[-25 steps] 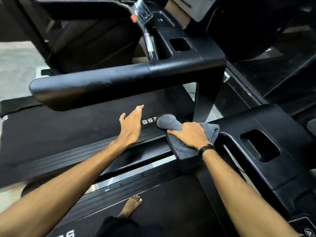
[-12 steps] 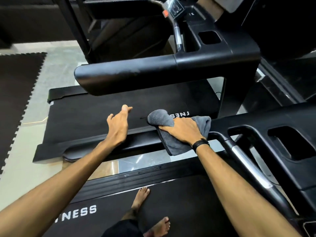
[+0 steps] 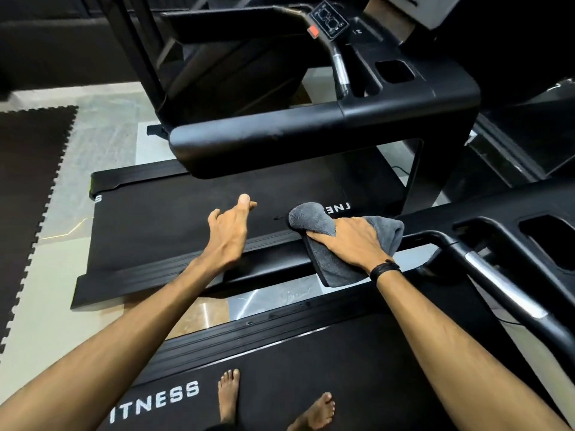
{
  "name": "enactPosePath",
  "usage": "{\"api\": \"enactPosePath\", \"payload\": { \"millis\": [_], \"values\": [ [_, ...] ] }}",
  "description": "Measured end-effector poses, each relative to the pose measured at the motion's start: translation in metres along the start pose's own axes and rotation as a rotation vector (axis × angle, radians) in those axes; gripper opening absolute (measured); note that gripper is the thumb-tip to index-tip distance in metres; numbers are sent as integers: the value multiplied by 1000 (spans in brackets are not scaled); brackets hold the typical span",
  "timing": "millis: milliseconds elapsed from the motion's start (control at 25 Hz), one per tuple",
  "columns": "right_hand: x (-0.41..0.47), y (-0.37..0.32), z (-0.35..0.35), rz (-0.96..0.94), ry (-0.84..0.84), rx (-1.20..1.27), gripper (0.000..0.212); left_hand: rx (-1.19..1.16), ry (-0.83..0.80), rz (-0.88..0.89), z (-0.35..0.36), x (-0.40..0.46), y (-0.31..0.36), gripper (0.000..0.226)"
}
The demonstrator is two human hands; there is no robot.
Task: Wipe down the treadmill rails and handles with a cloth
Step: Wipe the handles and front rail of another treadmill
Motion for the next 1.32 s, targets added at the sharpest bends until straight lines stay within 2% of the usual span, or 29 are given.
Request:
{"api": "enactPosePath", "payload": {
  "millis": [120,240,400,520,680,840,1040,1200,1320],
  "values": [
    [-1,-48,19,-12,-45,-29,61,-45,20,-10,-37,-2,-25,65],
    [1,-95,39,-24,-57,-36,64,39,-48,-9,-59,-3,-49,53],
    [1,-161,67,-82,-80,-74,67,34,-52,-8,-88,1,-88,53],
    [0,-198,80,-118,-84,-103,66,-42,-39,-10,-101,1,-95,57],
    [-6,-232,87,-172,-19,-144,59,-79,-15,-50,-107,6,-99,49],
    [-14,-235,87,-172,80,-79,52,48,-82,-48,-89,12,-87,35],
    [-20,-203,80,-131,129,50,47,135,-168,61,-54,14,-50,28],
    [-27,-167,63,-105,156,89,39,112,-169,102,-30,9,-29,40],
    [-32,-138,48,-89,169,101,38,140,-197,106,-4,8,-14,36]
  ]
}}
Point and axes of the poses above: each hand's wrist, its own x-axis towards the middle knuckle, its own z-axis out of the palm, y = z × x, the point moved 8 cm from there along x, towards the middle knuckle, and after that the axes turned 4 degrees about -x, right-handed, at the moved point
